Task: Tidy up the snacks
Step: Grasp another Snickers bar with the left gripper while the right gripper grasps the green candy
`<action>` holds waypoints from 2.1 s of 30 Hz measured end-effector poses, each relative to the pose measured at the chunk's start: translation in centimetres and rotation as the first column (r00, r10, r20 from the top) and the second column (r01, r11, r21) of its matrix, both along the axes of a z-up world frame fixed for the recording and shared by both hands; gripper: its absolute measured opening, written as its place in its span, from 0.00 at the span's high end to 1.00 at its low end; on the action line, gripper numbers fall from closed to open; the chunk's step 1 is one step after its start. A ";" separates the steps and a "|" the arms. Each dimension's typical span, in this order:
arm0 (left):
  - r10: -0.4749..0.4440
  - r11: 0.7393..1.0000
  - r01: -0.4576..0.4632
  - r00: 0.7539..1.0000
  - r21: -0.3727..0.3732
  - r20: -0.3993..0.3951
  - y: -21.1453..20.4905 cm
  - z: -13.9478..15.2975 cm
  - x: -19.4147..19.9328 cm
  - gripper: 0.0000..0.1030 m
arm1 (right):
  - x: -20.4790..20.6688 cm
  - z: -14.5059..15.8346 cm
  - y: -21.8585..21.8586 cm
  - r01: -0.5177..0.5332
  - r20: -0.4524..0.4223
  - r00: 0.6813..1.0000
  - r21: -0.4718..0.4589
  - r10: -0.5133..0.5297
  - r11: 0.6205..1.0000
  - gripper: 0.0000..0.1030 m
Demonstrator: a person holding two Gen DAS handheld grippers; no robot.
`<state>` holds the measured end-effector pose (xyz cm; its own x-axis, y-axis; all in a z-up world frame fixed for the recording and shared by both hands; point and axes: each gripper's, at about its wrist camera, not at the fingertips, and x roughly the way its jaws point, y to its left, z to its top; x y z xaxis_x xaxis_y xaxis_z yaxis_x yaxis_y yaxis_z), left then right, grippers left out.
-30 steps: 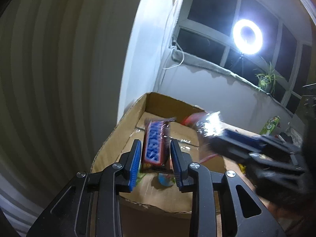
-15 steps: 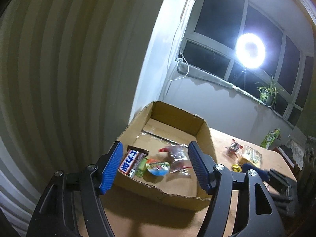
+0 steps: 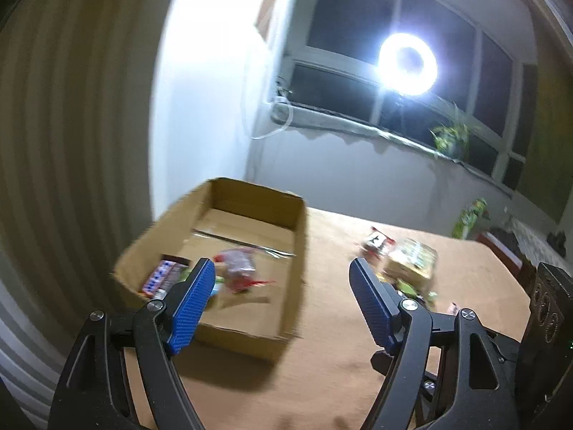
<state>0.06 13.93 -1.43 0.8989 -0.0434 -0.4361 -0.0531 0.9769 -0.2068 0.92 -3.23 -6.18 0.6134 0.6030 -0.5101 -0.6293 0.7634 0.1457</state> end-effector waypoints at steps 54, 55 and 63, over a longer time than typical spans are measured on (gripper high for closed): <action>-0.240 0.969 0.246 0.906 -0.030 -0.348 -13.3 -6.7 10.6 0.25 | 7.5 -4.1 -9.1 -0.043 -0.154 0.988 -0.269 0.001 0.962 0.44; -0.254 0.965 0.263 0.898 -0.026 -0.358 -14.0 -7.0 11.0 0.25 | 7.6 -4.1 -9.0 -0.043 -0.153 0.988 -0.273 0.001 0.961 0.50; -0.260 0.960 0.279 0.894 0.000 -0.365 -14.1 -7.5 10.8 0.72 | 6.5 -4.1 -9.3 -0.045 -0.153 0.988 -0.248 0.006 0.968 0.75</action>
